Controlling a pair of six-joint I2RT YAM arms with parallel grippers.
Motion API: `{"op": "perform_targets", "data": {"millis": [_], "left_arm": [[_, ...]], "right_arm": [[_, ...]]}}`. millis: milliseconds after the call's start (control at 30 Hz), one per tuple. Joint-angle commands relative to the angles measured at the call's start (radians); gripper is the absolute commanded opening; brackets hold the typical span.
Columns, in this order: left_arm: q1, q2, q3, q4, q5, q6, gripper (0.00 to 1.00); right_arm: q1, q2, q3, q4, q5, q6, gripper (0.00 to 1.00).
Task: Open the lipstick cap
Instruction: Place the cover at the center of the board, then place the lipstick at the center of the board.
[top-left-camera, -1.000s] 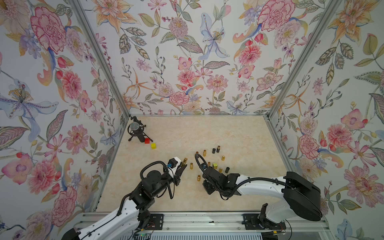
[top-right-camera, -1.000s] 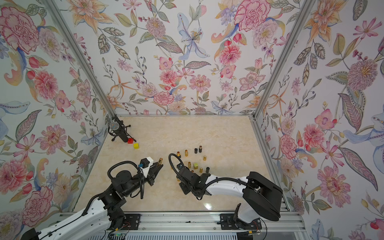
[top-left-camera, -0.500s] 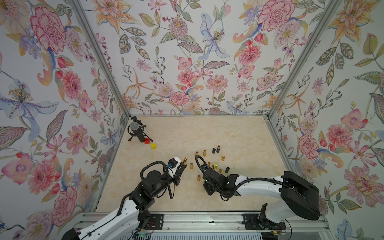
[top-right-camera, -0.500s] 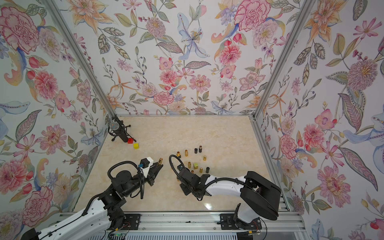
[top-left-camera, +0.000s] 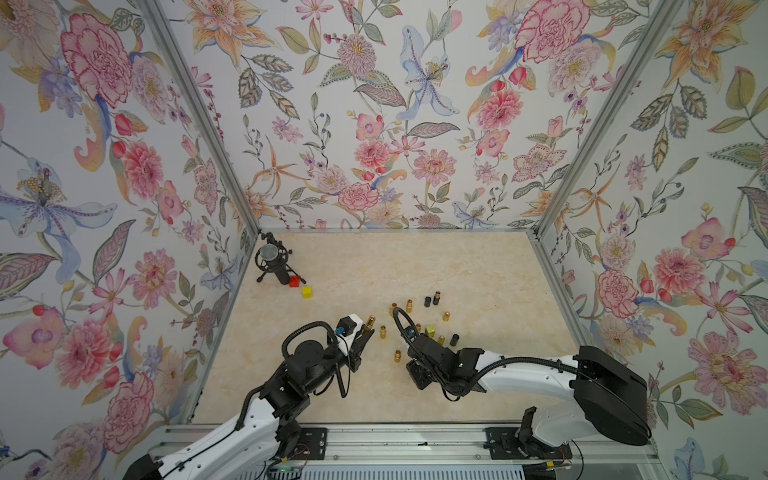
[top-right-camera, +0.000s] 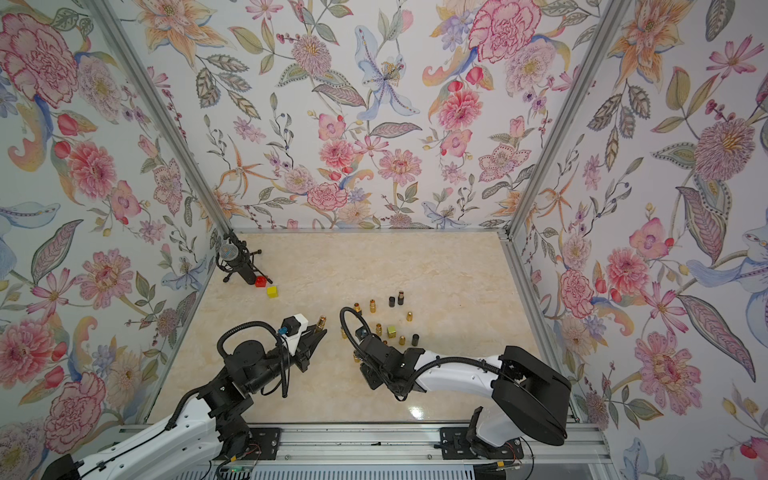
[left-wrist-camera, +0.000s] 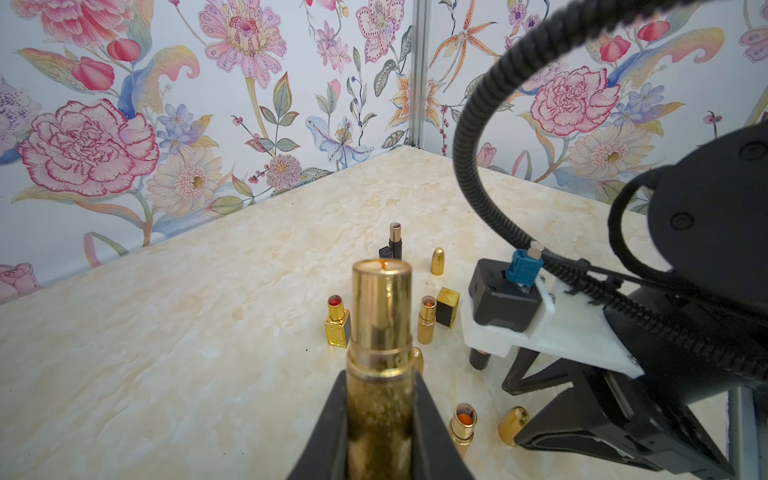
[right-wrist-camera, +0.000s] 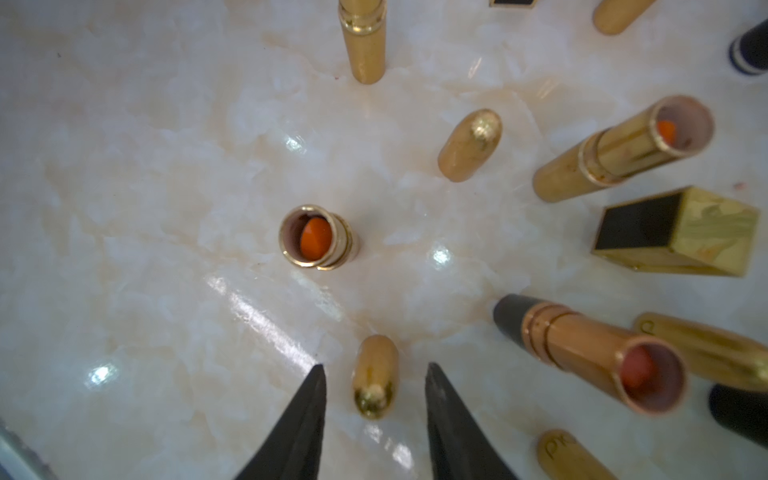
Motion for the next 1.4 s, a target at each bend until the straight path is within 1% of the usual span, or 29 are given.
{"op": "perform_targets", "data": {"millis": [0, 133, 200, 267, 333, 433, 633, 800, 967, 1267, 1367], "left_arm": [[0.004, 0.011, -0.008, 0.047, -0.013, -0.011, 0.05], [0.004, 0.051, -0.004, 0.098, 0.001, -0.013, 0.05], [0.005, 0.083, 0.005, 0.122, 0.013, -0.01, 0.05], [0.005, 0.113, 0.016, 0.143, 0.025, -0.007, 0.05], [0.005, 0.138, 0.024, 0.167, 0.038, -0.005, 0.05], [0.004, 0.176, 0.034, 0.194, 0.049, 0.003, 0.05], [0.005, 0.253, 0.069, 0.202, 0.067, 0.024, 0.04], [0.005, 0.284, 0.091, 0.217, 0.087, 0.033, 0.04], [0.004, 0.294, 0.101, 0.209, 0.093, 0.041, 0.04], [0.005, 0.29, 0.104, 0.179, 0.109, 0.048, 0.04], [0.004, 0.284, 0.102, 0.172, 0.109, 0.05, 0.04]], "right_arm": [[-0.05, -0.112, 0.056, -0.046, -0.043, 0.025, 0.45], [-0.156, -0.228, 0.088, -0.054, -0.17, 0.055, 0.47], [-0.219, -0.259, 0.125, -0.053, -0.266, 0.077, 0.5], [-0.259, -0.251, 0.174, -0.051, -0.368, 0.087, 0.53], [-0.288, -0.215, 0.232, -0.044, -0.485, 0.102, 0.53], [-0.292, -0.167, 0.298, -0.017, -0.565, 0.127, 0.53], [-0.288, -0.095, 0.358, 0.013, -0.636, 0.131, 0.55], [-0.274, -0.03, 0.381, 0.015, -0.634, 0.123, 0.55], [-0.24, 0.019, 0.405, 0.022, -0.621, 0.11, 0.49], [-0.238, 0.038, 0.417, 0.064, -0.609, 0.113, 0.41], [-0.241, 0.035, 0.412, 0.065, -0.603, 0.113, 0.37]]}}
